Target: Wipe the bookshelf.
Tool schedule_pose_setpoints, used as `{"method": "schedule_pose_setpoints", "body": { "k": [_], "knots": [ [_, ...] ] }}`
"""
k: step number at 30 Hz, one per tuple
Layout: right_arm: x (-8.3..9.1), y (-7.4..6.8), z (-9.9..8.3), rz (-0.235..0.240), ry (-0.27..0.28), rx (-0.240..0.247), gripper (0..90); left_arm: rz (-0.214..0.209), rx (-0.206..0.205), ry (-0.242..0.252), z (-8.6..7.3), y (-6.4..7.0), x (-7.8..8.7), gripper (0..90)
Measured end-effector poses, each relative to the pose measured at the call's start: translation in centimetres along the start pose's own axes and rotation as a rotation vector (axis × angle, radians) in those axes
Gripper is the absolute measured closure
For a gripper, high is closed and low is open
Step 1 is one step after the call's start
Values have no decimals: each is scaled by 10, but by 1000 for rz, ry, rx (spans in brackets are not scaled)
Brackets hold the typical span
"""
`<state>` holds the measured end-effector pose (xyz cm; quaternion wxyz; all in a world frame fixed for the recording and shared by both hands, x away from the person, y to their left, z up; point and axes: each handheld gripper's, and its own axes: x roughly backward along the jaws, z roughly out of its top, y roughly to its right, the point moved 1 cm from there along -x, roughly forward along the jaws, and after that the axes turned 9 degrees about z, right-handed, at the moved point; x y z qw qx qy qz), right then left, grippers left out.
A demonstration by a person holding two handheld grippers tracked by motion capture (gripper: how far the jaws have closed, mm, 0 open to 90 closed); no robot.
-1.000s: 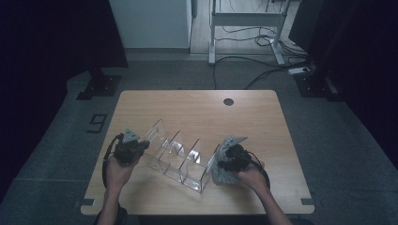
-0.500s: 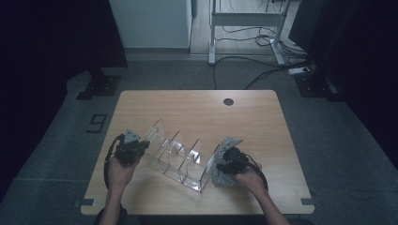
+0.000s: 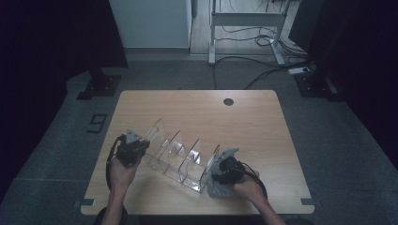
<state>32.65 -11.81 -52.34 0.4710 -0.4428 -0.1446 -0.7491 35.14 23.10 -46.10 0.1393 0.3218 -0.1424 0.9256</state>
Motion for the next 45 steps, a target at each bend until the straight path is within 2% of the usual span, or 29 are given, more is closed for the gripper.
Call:
{"method": "schedule_pose_setpoints", "body": {
  "k": [13,24,28,32,36,45],
  "knots": [
    [-3,-27,-4,58,-11,34,593,17,-4,-7,1,2,0,840],
    [-6,-56,-10,111,-30,77,587,25,-5,-13,1,3,0,838],
    [-5,-54,-10,116,-29,73,592,23,-8,-12,1,3,0,837],
    [-1,-53,-9,99,-30,83,596,20,-16,-10,1,2,0,833],
    [13,-44,-8,61,0,65,603,14,-19,-5,1,2,0,830],
    [38,-28,-3,13,60,37,606,5,-15,-2,1,1,-1,828]
  ]
}}
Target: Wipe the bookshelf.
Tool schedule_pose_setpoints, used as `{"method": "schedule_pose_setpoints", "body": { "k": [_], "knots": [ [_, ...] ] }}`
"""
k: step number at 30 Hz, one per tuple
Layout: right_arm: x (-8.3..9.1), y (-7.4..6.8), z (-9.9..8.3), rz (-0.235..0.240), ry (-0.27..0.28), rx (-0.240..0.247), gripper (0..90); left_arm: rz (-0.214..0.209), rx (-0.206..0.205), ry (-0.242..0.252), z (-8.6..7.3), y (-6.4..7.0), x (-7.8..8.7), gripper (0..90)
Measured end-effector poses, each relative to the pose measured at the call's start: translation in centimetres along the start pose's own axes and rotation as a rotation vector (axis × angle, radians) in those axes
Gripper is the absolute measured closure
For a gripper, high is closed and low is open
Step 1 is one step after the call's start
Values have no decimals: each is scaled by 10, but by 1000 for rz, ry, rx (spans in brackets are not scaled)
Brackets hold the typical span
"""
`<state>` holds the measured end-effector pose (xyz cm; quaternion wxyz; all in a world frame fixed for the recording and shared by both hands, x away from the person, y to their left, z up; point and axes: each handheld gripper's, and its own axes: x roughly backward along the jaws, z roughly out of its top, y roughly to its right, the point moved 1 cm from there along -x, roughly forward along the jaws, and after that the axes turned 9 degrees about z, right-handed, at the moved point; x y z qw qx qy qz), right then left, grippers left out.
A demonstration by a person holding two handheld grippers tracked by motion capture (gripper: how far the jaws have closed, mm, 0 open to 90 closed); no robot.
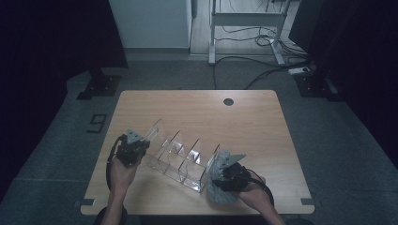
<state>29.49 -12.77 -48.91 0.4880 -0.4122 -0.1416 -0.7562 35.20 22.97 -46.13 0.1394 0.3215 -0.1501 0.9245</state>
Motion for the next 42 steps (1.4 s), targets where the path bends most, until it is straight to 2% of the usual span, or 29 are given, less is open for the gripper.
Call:
{"method": "schedule_pose_setpoints", "body": {
  "k": [3,13,24,32,37,38,42],
  "knots": [
    [10,9,2,-23,22,-10,605,-2,1,-2,0,0,-1,826],
    [34,26,9,-74,82,-30,607,-5,0,-5,0,0,-1,827],
    [59,36,13,-113,143,-44,609,-15,5,-3,0,-1,-2,828],
    [74,55,1,-155,164,-99,608,-23,10,-2,0,-3,-2,829],
    [90,74,-16,-212,172,-164,608,-29,15,1,-1,-3,-2,831],
    [90,74,-16,-212,172,-164,608,-29,15,1,-1,-3,-2,831],
    [106,85,-26,-263,187,-203,608,-32,18,1,-1,-4,-2,832]
  ]
}}
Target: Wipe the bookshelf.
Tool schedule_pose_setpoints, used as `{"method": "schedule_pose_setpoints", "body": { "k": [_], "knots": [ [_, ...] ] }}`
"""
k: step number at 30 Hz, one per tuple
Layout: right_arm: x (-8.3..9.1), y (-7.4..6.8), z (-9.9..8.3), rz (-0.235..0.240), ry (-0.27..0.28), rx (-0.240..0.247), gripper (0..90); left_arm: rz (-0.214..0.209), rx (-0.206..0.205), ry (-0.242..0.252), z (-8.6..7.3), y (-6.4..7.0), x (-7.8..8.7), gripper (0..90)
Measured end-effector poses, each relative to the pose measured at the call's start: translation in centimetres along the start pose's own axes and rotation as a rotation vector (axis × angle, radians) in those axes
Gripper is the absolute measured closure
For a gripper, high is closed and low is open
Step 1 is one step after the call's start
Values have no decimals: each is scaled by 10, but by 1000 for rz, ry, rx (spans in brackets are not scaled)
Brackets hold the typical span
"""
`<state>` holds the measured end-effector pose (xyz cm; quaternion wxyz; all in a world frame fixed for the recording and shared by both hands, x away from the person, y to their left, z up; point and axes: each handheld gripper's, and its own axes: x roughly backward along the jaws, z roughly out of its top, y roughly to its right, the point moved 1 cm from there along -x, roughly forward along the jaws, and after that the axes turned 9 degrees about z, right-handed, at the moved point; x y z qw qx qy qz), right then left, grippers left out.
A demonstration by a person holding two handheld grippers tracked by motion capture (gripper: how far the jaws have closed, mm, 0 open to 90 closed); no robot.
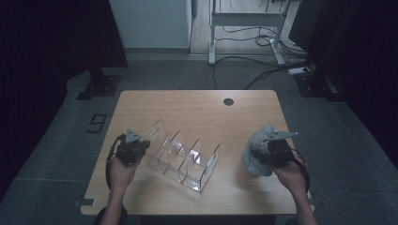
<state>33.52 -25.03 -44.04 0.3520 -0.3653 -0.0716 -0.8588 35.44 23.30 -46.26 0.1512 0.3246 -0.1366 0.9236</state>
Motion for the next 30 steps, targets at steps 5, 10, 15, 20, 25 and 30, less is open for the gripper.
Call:
{"method": "schedule_pose_setpoints", "body": {
  "k": [5,10,15,20,25,30],
  "knots": [
    [17,18,-7,-56,13,-41,607,-8,2,1,0,-1,0,834],
    [18,28,-14,-87,2,-65,606,-8,4,3,0,-1,0,834],
    [3,42,-29,-106,-50,-96,602,-12,2,1,0,-1,-1,834],
    [-14,56,-45,-118,-103,-129,599,-12,1,1,0,-2,-1,830],
    [-25,65,-56,-119,-133,-155,595,-10,0,-1,0,-2,-1,824],
    [-37,70,-65,-111,-179,-154,572,-11,1,-2,0,-2,-2,814]
  ]
}}
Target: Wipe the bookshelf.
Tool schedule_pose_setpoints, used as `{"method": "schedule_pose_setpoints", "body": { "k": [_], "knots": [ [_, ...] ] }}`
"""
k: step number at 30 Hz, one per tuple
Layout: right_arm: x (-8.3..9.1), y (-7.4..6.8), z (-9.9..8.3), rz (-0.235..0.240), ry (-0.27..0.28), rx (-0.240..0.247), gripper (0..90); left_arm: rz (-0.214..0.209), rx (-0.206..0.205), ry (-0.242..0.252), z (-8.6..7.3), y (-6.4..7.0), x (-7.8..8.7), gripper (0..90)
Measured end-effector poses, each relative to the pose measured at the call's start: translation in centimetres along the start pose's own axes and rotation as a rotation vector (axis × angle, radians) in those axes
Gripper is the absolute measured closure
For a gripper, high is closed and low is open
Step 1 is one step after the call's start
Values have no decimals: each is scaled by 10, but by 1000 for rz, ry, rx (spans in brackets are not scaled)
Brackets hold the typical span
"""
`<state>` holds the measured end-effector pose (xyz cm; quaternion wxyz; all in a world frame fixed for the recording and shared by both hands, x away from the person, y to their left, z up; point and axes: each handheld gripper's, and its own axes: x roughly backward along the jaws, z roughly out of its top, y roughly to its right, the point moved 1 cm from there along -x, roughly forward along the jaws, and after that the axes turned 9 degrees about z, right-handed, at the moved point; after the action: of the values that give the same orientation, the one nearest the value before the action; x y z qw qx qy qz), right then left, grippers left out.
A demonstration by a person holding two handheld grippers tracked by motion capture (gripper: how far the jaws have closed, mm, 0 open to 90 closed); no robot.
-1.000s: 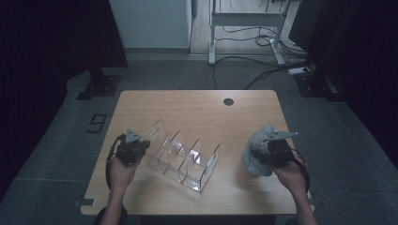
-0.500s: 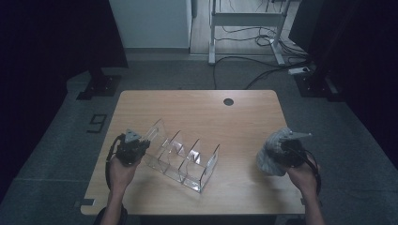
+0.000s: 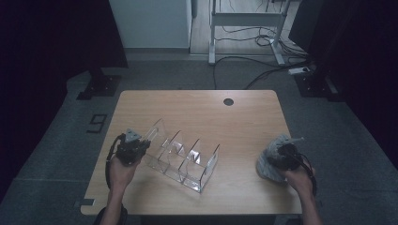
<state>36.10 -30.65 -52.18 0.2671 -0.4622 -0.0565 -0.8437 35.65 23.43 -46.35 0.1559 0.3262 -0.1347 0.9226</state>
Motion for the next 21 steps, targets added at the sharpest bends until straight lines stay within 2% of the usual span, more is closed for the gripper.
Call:
{"method": "schedule_pose_setpoints", "body": {
  "k": [1,6,10,11,12,13,14,15,20,21],
  "knots": [
    [-5,1,-2,-7,-25,1,559,-3,3,1,0,0,0,811],
    [-7,3,-4,5,-25,-4,519,-4,6,0,0,-2,0,775],
    [-5,3,-5,13,-17,11,409,3,13,4,0,-5,2,718],
    [-3,4,-4,16,-8,19,353,0,22,9,0,-6,3,647],
    [-3,4,-4,16,-8,19,353,0,22,9,0,-6,3,610],
    [-1,5,-3,23,-6,24,314,-3,23,12,1,-7,5,579],
    [-1,5,-3,23,-6,24,314,-7,29,20,1,-7,6,579],
    [2,6,-2,33,3,21,288,-45,46,18,2,-9,8,498],
    [8,5,2,74,35,14,204,-74,37,16,2,-9,12,307],
    [12,5,3,89,55,16,176,-77,36,22,3,-9,14,274]
  ]
}}
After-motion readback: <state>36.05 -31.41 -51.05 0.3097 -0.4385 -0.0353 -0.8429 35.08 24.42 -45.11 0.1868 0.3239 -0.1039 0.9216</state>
